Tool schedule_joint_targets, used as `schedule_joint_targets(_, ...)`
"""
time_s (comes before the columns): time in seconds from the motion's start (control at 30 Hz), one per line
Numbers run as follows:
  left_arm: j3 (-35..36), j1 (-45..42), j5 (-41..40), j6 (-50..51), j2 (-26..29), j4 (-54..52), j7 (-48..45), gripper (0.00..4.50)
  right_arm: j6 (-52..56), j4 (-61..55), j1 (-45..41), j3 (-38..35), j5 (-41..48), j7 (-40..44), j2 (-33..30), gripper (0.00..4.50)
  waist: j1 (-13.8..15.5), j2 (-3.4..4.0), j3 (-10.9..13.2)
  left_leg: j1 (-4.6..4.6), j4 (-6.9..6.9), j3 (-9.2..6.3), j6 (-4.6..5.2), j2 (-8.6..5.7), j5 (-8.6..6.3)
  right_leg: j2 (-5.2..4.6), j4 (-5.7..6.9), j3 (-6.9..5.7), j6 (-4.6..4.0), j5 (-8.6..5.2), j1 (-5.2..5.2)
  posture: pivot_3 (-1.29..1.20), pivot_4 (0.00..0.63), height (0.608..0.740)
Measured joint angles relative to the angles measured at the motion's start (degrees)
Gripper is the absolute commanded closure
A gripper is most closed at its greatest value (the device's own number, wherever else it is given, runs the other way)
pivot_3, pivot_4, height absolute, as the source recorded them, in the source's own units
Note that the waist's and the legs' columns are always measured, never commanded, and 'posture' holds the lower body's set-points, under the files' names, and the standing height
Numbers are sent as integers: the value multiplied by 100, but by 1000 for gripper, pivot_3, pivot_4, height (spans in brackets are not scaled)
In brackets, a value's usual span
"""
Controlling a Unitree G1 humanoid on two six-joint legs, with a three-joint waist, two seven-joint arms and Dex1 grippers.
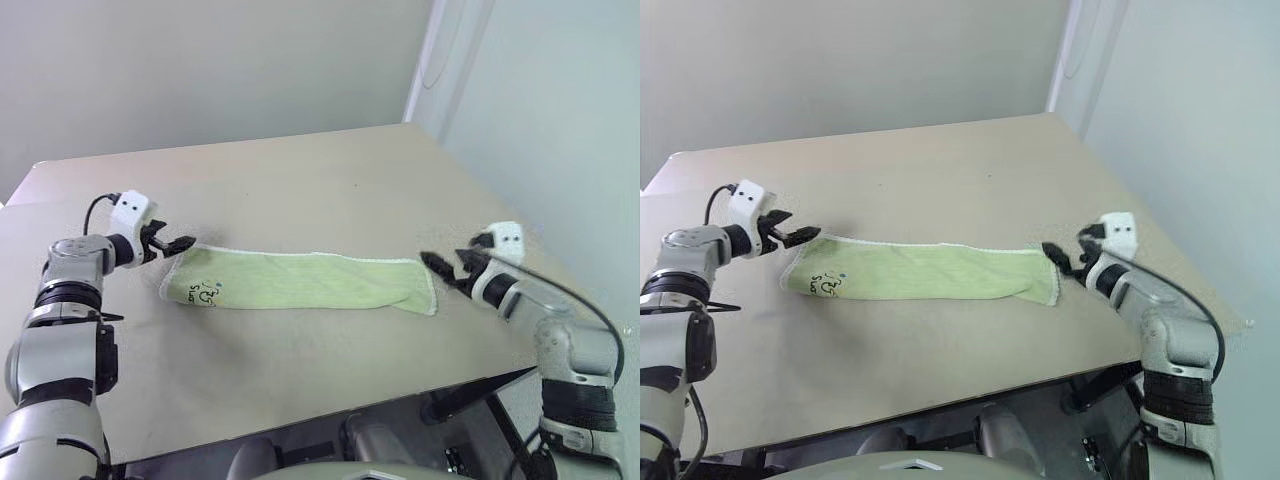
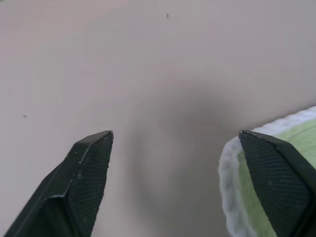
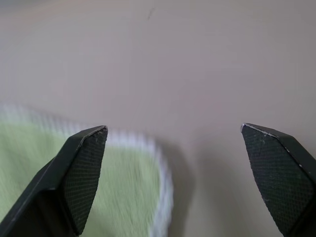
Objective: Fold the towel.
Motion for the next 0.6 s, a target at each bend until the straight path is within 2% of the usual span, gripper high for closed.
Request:
schedule_joint_targets(0.17, 47, 75, -232, 135, 52, -524, -1348, 193, 1562, -442, 185, -1008, 1765, -424, 694, 0, 1, -2, -3, -6, -5, -9, 0, 1, 0, 0, -1, -9, -4, 0, 0, 0, 0, 740)
schedule_joint_targets(0.23, 10, 264, -347, 271, -42, -1029, -1877, 193, 2181, -442, 418, -1385, 2876, -890, 1152, 0, -13, 5, -5, -8, -7, -9, 0, 3, 0, -1, 1, -9, -4, 0, 1, 0, 0, 740)
schedule_joint_targets(0.3, -119, 554, -376, 339, -81, -1451, -2214, 193, 2424, -433, 718, -1471, 3817, -1385, 1334, 0, -33, 16, -6, -8, -9, -5, 0, 5, 0, -1, 0, -5, -4, -1, 4, 0, 0, 740)
schedule_joint_targets(0.4, -311, 1091, -439, 406, -192, -2066, -2571, 193, 2211, -403, 1301, -1352, 5322, -2325, 1297, 0, -68, 24, -9, -9, -13, 1, 1, 10, 0, -2, 0, -1, -9, -19, 8, 0, 0, 740)
schedule_joint_targets(0.5, -408, 1417, -517, 578, -265, -2618, -2783, 193, 1674, -394, 1820, -817, 6534, -3117, 1048, 0, -90, 23, -10, -8, -11, 2, 1, 11, 0, -1, 0, 1, -7, -23, 16, 0, 0, 740)
schedule_joint_targets(0.6, -457, 1629, -679, 762, -290, -3221, -2917, 193, 1155, -420, 2180, -370, 7221, -3602, 780, 0, -130, 23, -11, -2, -8, 2, 1, 13, 0, -2, -1, 3, -8, -24, 29, 0, 0, 740)
